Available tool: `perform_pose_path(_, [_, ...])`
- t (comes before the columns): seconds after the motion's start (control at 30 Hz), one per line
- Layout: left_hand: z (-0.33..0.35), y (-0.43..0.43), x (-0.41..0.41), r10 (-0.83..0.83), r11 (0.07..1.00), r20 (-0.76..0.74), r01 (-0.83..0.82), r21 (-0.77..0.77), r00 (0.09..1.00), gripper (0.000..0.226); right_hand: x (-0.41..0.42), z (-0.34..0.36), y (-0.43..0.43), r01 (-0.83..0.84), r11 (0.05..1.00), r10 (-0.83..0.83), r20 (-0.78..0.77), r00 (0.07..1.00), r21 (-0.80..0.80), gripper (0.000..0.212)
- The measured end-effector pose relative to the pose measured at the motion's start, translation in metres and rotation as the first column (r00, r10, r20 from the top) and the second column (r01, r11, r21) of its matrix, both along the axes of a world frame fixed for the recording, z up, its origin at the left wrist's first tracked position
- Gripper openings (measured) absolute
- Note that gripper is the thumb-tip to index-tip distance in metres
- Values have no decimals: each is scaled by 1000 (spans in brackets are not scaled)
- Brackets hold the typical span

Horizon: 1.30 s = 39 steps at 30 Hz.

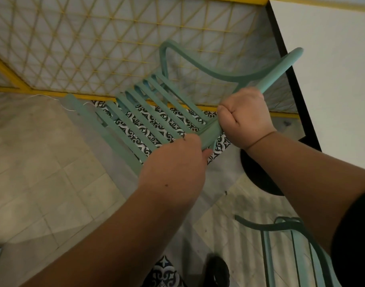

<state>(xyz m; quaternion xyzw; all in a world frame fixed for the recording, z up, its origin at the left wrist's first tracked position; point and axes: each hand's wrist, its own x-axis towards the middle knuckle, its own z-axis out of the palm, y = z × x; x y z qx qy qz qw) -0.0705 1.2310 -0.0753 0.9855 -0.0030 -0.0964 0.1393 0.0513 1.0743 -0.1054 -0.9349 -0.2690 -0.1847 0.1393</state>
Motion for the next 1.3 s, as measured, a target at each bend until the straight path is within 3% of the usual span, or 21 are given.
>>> perform_pose_path(0.57, [-2,61,-22,-184,979,156,167,112,970,34,-52,-1,27,151,987,-147,-65,987,55,42])
perform_pose_path(0.9, [-1,93,-25,-240,966,147,221,133,960,39,-78,4,46,200,979,-192,-134,972,48,48])
perform_pose_path(1.13, [-2,125,-24,-310,946,202,280,163,929,44,-94,8,65,217,976,-215,-106,971,6,48])
perform_pose_path(1.3, [-3,152,-17,-407,913,251,377,158,878,41,-98,11,81,197,979,-204,-184,962,-57,51])
